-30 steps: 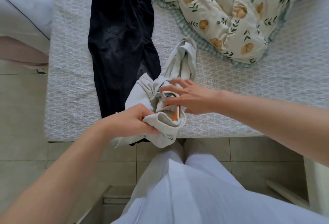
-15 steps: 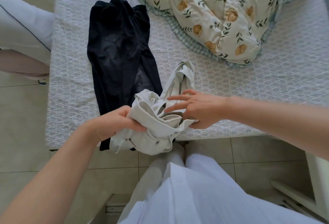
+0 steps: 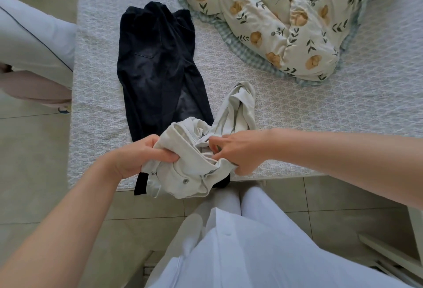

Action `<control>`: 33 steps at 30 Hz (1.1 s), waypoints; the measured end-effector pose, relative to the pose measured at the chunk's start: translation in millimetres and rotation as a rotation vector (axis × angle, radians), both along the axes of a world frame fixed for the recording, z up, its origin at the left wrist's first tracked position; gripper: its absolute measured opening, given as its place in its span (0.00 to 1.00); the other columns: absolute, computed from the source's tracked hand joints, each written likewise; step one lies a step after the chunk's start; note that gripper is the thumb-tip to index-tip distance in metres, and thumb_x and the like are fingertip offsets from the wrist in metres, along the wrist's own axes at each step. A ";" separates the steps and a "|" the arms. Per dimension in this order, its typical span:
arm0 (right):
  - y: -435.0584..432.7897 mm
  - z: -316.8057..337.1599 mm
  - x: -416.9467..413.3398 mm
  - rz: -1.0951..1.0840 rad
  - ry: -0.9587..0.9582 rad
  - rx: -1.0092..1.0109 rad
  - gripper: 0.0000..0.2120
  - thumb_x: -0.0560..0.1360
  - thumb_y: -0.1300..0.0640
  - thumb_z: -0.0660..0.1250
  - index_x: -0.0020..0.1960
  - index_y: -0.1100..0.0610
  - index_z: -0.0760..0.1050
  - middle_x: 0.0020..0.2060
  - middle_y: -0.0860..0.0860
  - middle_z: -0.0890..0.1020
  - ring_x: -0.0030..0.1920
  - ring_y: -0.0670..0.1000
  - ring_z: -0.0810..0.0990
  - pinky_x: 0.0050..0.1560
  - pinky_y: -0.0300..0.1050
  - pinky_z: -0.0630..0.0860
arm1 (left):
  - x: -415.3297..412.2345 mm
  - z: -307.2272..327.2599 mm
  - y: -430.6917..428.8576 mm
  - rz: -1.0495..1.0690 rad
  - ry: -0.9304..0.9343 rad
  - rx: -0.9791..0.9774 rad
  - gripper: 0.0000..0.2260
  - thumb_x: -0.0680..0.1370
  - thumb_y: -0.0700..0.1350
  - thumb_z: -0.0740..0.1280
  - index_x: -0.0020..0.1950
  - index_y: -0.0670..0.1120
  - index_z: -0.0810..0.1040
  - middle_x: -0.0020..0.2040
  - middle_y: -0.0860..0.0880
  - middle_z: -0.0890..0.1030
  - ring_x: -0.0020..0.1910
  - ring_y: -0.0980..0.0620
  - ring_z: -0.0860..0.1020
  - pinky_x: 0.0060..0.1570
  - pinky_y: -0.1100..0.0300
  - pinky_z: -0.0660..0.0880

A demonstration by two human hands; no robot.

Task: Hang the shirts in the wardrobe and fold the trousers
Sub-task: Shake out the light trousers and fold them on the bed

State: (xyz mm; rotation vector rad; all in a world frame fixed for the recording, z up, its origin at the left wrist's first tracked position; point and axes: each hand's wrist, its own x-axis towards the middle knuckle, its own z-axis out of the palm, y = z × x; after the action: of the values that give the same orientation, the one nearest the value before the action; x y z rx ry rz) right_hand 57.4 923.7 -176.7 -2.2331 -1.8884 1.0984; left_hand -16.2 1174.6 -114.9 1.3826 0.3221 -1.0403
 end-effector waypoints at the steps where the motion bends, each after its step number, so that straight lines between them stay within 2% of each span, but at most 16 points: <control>1: 2.5 -4.3 3.9 0.017 -0.042 0.007 0.25 0.67 0.60 0.66 0.64 0.50 0.71 0.58 0.51 0.64 0.49 0.53 0.74 0.41 0.46 0.77 | -1.1 0.4 2.2 0.015 0.005 -0.005 0.27 0.54 0.57 0.85 0.44 0.43 0.86 0.44 0.44 0.84 0.43 0.48 0.83 0.39 0.59 0.80; 3: 4.4 -9.3 16.3 0.036 -0.107 0.033 0.23 0.69 0.61 0.65 0.63 0.50 0.71 0.61 0.50 0.63 0.54 0.53 0.73 0.41 0.44 0.77 | -2.9 1.8 6.4 0.057 0.016 -0.027 0.26 0.52 0.57 0.85 0.43 0.45 0.87 0.42 0.45 0.84 0.41 0.49 0.84 0.37 0.60 0.80; 5: 1.4 -10.4 29.4 0.060 -0.124 0.078 0.21 0.71 0.60 0.64 0.63 0.48 0.73 0.67 0.48 0.62 0.59 0.52 0.69 0.47 0.48 0.78 | -4.0 2.7 9.3 0.080 0.023 -0.040 0.26 0.50 0.57 0.85 0.42 0.47 0.87 0.42 0.46 0.85 0.41 0.50 0.84 0.36 0.60 0.79; 9: -8.1 -1.5 44.9 0.124 -0.193 0.218 0.18 0.73 0.59 0.64 0.62 0.49 0.77 0.76 0.44 0.60 0.73 0.53 0.60 0.62 0.53 0.72 | -2.7 1.3 12.1 0.108 0.023 -0.048 0.26 0.50 0.57 0.85 0.43 0.48 0.87 0.43 0.46 0.85 0.41 0.49 0.84 0.35 0.60 0.79; 11: -13.9 2.2 47.1 0.166 -0.197 0.322 0.10 0.77 0.55 0.64 0.56 0.51 0.80 0.75 0.42 0.62 0.76 0.51 0.59 0.67 0.54 0.69 | -0.7 -1.9 15.3 0.132 0.017 -0.038 0.28 0.51 0.57 0.85 0.45 0.45 0.86 0.44 0.44 0.84 0.41 0.48 0.84 0.34 0.59 0.79; 14: -24.7 3.2 44.5 0.204 -0.214 0.382 0.11 0.79 0.51 0.63 0.57 0.52 0.80 0.68 0.44 0.74 0.74 0.49 0.65 0.70 0.50 0.66 | 1.3 -9.2 21.9 0.165 0.014 -0.001 0.30 0.53 0.57 0.85 0.48 0.42 0.85 0.46 0.41 0.84 0.42 0.45 0.84 0.35 0.57 0.80; 16: -33.9 3.3 41.4 0.178 -0.250 0.375 0.12 0.79 0.50 0.64 0.57 0.54 0.79 0.58 0.48 0.81 0.66 0.51 0.74 0.67 0.48 0.68 | 3.5 -12.1 23.7 0.148 0.013 0.010 0.29 0.54 0.57 0.84 0.48 0.43 0.86 0.47 0.41 0.84 0.44 0.45 0.84 0.37 0.55 0.80; 18: -44.9 6.6 39.6 0.084 -0.307 0.368 0.10 0.78 0.50 0.64 0.55 0.55 0.77 0.49 0.50 0.83 0.53 0.53 0.80 0.60 0.49 0.74 | 6.9 -13.5 22.8 0.146 -0.009 0.012 0.29 0.55 0.58 0.84 0.49 0.42 0.86 0.48 0.41 0.84 0.45 0.44 0.84 0.39 0.54 0.81; 20: -58.2 13.2 41.2 -0.097 -0.384 0.363 0.10 0.76 0.49 0.65 0.52 0.55 0.76 0.41 0.49 0.83 0.42 0.53 0.81 0.47 0.49 0.78 | 11.7 -13.0 20.2 0.174 -0.036 0.019 0.30 0.54 0.58 0.84 0.48 0.42 0.86 0.48 0.40 0.84 0.46 0.44 0.84 0.41 0.54 0.82; 22: -73.7 20.5 40.4 -0.328 -0.442 0.364 0.11 0.76 0.47 0.64 0.50 0.54 0.75 0.35 0.49 0.81 0.35 0.53 0.81 0.36 0.47 0.77 | 18.1 -11.9 16.2 0.207 -0.077 0.006 0.29 0.55 0.59 0.84 0.48 0.42 0.86 0.49 0.40 0.85 0.47 0.44 0.84 0.43 0.54 0.82; 24: -88.1 24.7 31.8 -0.513 -0.508 0.370 0.11 0.76 0.46 0.64 0.49 0.54 0.73 0.32 0.50 0.79 0.32 0.53 0.78 0.29 0.44 0.74 | 26.5 -9.9 7.5 0.220 -0.122 0.012 0.25 0.60 0.58 0.82 0.49 0.44 0.87 0.52 0.41 0.85 0.50 0.44 0.84 0.44 0.54 0.82; 25: -93.3 24.2 25.4 -0.588 -0.536 0.356 0.11 0.75 0.47 0.67 0.48 0.55 0.73 0.31 0.51 0.79 0.32 0.54 0.76 0.28 0.43 0.72 | 31.0 -10.2 1.7 0.230 -0.143 0.033 0.20 0.65 0.57 0.79 0.49 0.46 0.87 0.53 0.42 0.85 0.51 0.44 0.84 0.45 0.54 0.82; 27: -99.5 17.2 9.9 -0.635 -0.535 0.228 0.12 0.74 0.48 0.69 0.50 0.56 0.74 0.37 0.52 0.80 0.37 0.55 0.76 0.32 0.46 0.73 | 38.0 -13.1 -10.0 0.236 -0.171 0.113 0.11 0.72 0.52 0.72 0.48 0.47 0.87 0.53 0.42 0.85 0.53 0.41 0.83 0.49 0.51 0.81; 30: -104.9 3.5 -8.6 -0.410 -0.288 -0.074 0.16 0.77 0.50 0.64 0.62 0.56 0.70 0.54 0.52 0.77 0.53 0.56 0.73 0.52 0.50 0.75 | 41.0 -18.0 -23.5 0.137 -0.178 0.167 0.15 0.70 0.56 0.74 0.50 0.47 0.86 0.52 0.43 0.85 0.54 0.42 0.83 0.55 0.46 0.78; 31: -106.7 1.5 -12.3 -0.327 -0.229 -0.135 0.19 0.76 0.52 0.64 0.65 0.55 0.68 0.57 0.52 0.74 0.57 0.56 0.70 0.56 0.50 0.74 | 40.4 -20.1 -25.7 0.080 -0.180 0.178 0.18 0.68 0.58 0.76 0.51 0.48 0.86 0.53 0.44 0.85 0.54 0.43 0.83 0.58 0.45 0.77; 33: -108.9 0.3 -15.1 -0.211 -0.195 -0.197 0.23 0.74 0.59 0.64 0.69 0.52 0.66 0.62 0.52 0.71 0.61 0.57 0.67 0.60 0.50 0.70 | 38.1 -22.5 -29.6 -0.043 -0.195 0.198 0.14 0.71 0.53 0.76 0.52 0.47 0.86 0.53 0.45 0.85 0.56 0.46 0.82 0.62 0.45 0.75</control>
State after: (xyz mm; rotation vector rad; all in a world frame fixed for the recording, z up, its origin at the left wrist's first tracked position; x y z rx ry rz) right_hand 42.3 814.9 -176.4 -2.6636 -1.6148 1.1137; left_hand 21.9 1145.1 -137.4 1.6623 0.2566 -0.9185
